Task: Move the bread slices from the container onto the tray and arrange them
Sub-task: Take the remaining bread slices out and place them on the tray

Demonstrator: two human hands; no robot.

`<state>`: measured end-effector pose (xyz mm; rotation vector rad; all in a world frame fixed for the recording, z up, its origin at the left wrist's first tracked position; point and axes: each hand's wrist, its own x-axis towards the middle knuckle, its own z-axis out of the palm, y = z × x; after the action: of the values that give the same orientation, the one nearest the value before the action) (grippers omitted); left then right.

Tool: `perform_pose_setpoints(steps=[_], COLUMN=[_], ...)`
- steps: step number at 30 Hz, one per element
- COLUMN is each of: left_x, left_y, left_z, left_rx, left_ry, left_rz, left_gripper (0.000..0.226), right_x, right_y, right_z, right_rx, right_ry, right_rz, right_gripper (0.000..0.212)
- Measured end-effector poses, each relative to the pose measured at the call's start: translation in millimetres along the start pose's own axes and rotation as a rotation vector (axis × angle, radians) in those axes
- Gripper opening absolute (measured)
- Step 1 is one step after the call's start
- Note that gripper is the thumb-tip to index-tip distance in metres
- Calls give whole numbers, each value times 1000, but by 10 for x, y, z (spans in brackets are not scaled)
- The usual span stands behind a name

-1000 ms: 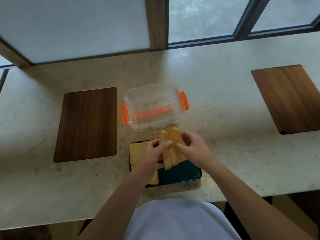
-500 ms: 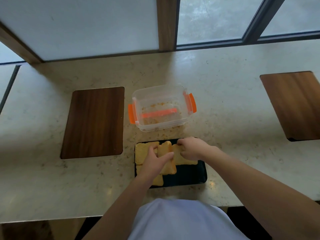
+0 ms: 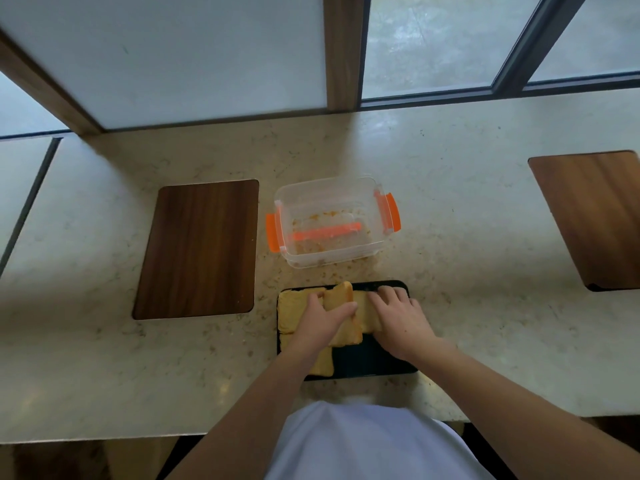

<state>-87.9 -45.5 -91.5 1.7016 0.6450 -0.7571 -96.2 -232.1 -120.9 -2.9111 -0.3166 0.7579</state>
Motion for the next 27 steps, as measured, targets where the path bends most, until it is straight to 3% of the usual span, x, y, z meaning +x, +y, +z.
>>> perform_pose_setpoints(steps=[13,27], left_x=[62,-21], left_y=[166,230], left_z=[151,255], left_rx=[26,-4], left_ry=[11,4], left_rz=[49,-40], left_gripper=[102,111], right_x=[-3,-34], right_y=[-98,-76], right_z=[-186,-156], right_rx=[-21,73], right_ry=[-1,69], right_rz=[143,187], right_gripper=[71,75])
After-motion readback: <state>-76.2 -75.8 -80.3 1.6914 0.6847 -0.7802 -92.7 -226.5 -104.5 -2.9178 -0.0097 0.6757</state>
